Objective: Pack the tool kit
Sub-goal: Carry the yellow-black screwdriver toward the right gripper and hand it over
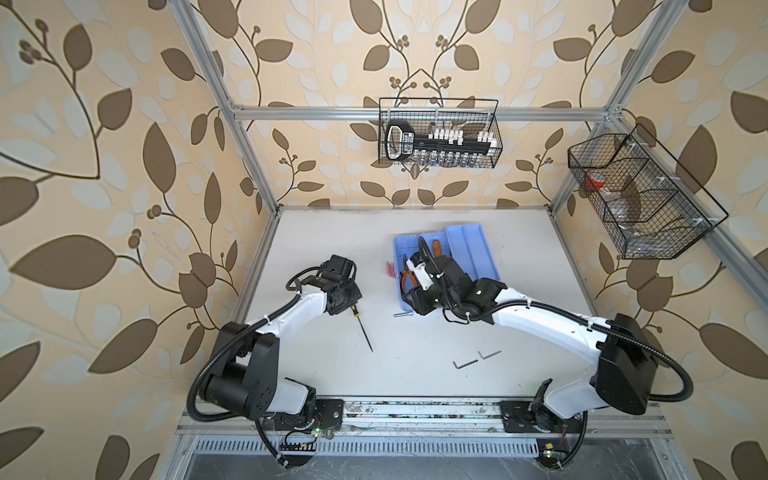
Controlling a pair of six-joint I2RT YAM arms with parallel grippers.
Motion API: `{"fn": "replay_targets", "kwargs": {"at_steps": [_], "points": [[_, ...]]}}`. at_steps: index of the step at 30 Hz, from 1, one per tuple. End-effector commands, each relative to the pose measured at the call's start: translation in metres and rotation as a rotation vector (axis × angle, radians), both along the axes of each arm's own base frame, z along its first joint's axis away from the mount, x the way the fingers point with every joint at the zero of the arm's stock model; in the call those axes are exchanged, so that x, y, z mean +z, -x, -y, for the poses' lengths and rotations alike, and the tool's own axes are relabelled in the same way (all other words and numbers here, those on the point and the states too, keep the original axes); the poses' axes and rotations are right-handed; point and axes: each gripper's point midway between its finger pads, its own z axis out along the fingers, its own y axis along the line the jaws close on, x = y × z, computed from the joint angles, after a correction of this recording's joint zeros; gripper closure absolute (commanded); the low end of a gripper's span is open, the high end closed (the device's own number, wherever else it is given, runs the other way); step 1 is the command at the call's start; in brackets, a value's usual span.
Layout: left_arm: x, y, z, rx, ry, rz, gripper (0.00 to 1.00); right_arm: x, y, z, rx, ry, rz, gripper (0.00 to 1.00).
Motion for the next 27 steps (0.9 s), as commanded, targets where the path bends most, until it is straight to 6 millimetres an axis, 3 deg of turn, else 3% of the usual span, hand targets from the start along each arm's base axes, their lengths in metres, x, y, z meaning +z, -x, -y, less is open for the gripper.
{"fn": "replay_targets", "kwargs": {"at_steps": [1, 6, 11, 17, 21, 26, 27], "points": [[0.021, 0.012, 0.007, -0.002, 0.060, 0.022, 1.00, -0.007, 0.015, -0.034, 0.130, -0.079, -0.040, 0.53], [0.043, 0.017, 0.009, -0.009, 0.085, 0.072, 1.00, -0.020, 0.026, -0.065, 0.184, -0.152, -0.126, 0.49], [0.047, 0.022, 0.012, -0.012, 0.105, 0.079, 1.00, -0.024, 0.040, -0.095, 0.232, -0.199, -0.166, 0.45], [0.051, 0.024, 0.015, -0.022, 0.123, 0.086, 1.00, -0.036, 0.041, -0.111, 0.234, -0.190, -0.191, 0.45], [0.051, 0.025, 0.015, -0.025, 0.120, 0.084, 1.00, -0.041, 0.043, -0.121, 0.241, -0.209, -0.212, 0.47], [0.051, 0.026, 0.017, -0.027, 0.128, 0.084, 1.00, -0.050, 0.047, -0.129, 0.251, -0.211, -0.235, 0.57], [0.050, 0.026, 0.017, -0.027, 0.130, 0.084, 1.00, -0.043, 0.044, -0.136, 0.256, -0.227, -0.226, 0.59]]}}
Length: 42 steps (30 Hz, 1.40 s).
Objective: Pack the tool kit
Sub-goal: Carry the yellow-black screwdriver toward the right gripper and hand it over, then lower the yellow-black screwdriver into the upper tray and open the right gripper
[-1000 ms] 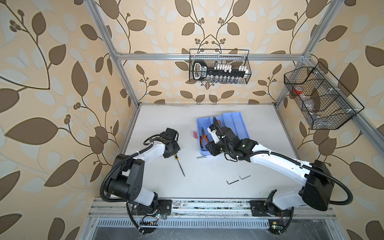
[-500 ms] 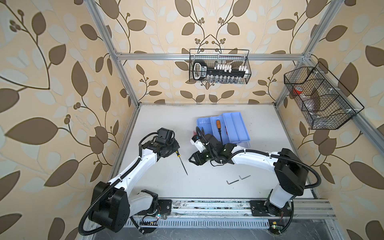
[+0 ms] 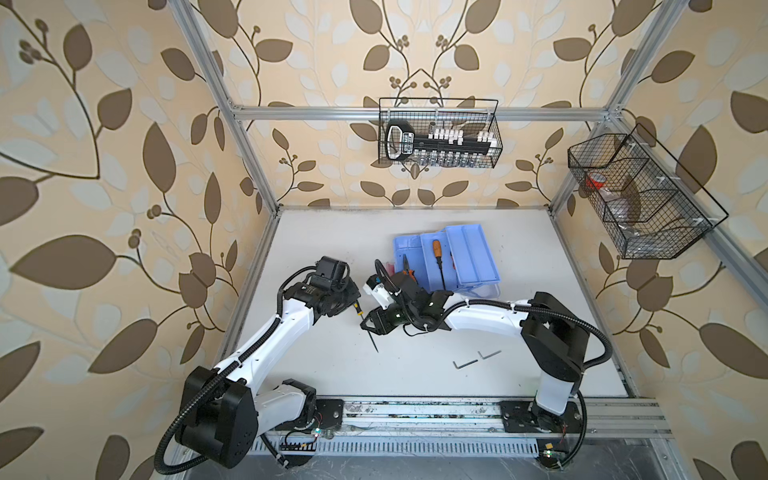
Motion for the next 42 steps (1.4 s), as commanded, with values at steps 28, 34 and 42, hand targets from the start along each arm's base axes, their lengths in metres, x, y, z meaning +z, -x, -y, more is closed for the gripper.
{"fn": "replay_targets", "kwargs": {"at_steps": [28, 34, 42], "points": [[0.057, 0.024, -0.038, 0.120, -0.044, 0.288, 0.01, 0.059, -0.115, 0.153, -0.448, 0.290, 0.211, 1.00], [0.041, 0.019, -0.030, 0.093, -0.040, 0.214, 0.01, 0.065, -0.151, 0.210, -0.583, 0.373, 0.234, 1.00], [0.026, 0.017, -0.024, 0.069, -0.040, 0.171, 0.01, 0.047, -0.178, 0.214, -0.585, 0.466, 0.240, 1.00]]}}
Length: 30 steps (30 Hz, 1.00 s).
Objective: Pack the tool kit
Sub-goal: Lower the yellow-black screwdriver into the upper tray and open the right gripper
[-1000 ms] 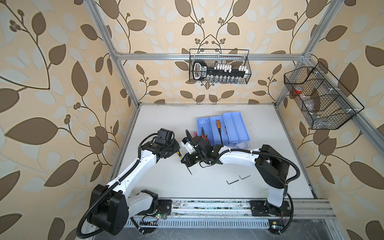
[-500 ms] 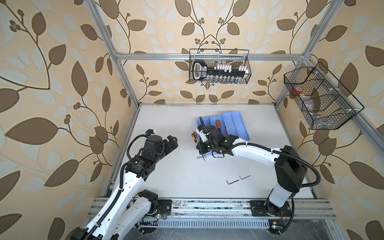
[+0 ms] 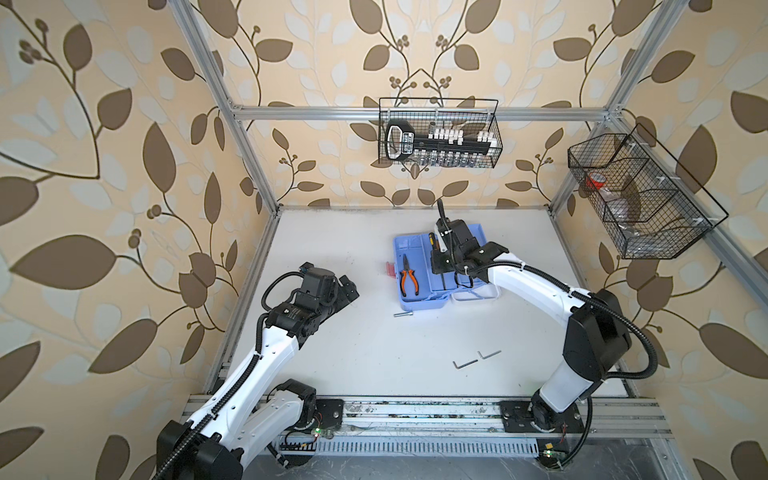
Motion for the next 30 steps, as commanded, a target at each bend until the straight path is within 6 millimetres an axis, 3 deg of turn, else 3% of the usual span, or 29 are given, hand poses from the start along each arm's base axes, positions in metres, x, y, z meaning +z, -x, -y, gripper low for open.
{"fn": "replay_targets", "kwargs": {"at_steps": [1, 7, 15, 20, 24, 30], "points": [[-0.004, 0.001, 0.005, -0.020, 0.001, -0.009, 0.01, -0.014, -0.010, 0.002, 0.007, 0.081, -0.019, 1.00], [-0.015, 0.003, 0.005, -0.031, -0.009, -0.050, 0.01, -0.034, -0.023, 0.000, -0.002, 0.081, -0.061, 0.98], [-0.023, 0.004, 0.008, -0.043, -0.001, -0.069, 0.01, -0.050, -0.025, -0.003, -0.001, 0.065, -0.096, 0.78], [-0.026, 0.005, 0.011, -0.050, 0.008, -0.080, 0.01, -0.037, -0.022, -0.002, 0.003, 0.051, -0.077, 0.71], [-0.030, 0.007, 0.012, -0.058, 0.011, -0.094, 0.02, -0.004, -0.013, 0.003, -0.007, 0.019, -0.016, 0.71], [-0.035, 0.014, 0.017, -0.097, 0.028, -0.104, 0.43, 0.046, 0.034, -0.009, 0.121, 0.001, 0.166, 0.69]]}}
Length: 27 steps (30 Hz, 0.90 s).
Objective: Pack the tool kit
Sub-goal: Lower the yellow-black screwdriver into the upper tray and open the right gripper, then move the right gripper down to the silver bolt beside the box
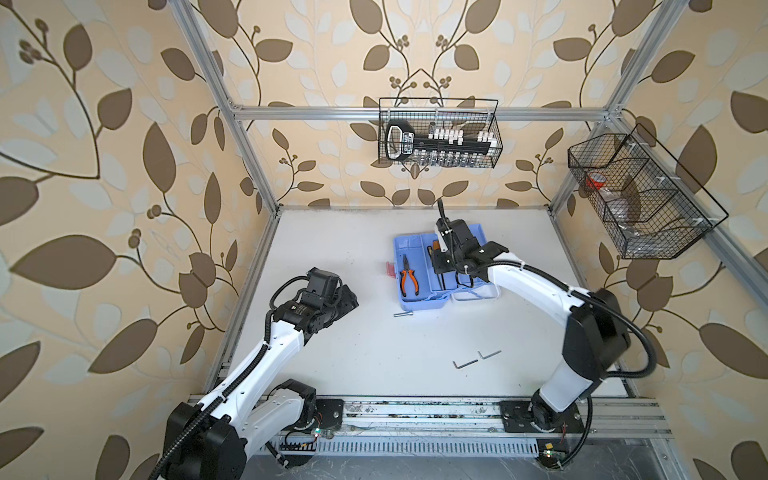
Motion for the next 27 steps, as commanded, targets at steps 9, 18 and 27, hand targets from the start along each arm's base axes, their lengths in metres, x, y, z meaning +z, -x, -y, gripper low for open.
{"fn": "replay_targets", "kwargs": {"at_steps": [9, 18, 27], "points": [[-0.021, 0.015, 0.002, -0.049, -0.014, -0.046, 0.83, -0.037, 0.140, -0.053, 0.373, 0.102, 0.132, 0.89], [-0.035, 0.014, 0.011, -0.063, 0.023, -0.095, 0.85, -0.084, 0.155, -0.060, 0.338, 0.076, 0.064, 0.51], [-0.043, 0.020, 0.009, -0.058, 0.015, -0.115, 0.84, -0.117, 0.132, -0.081, 0.322, 0.087, 0.009, 0.46]]}}
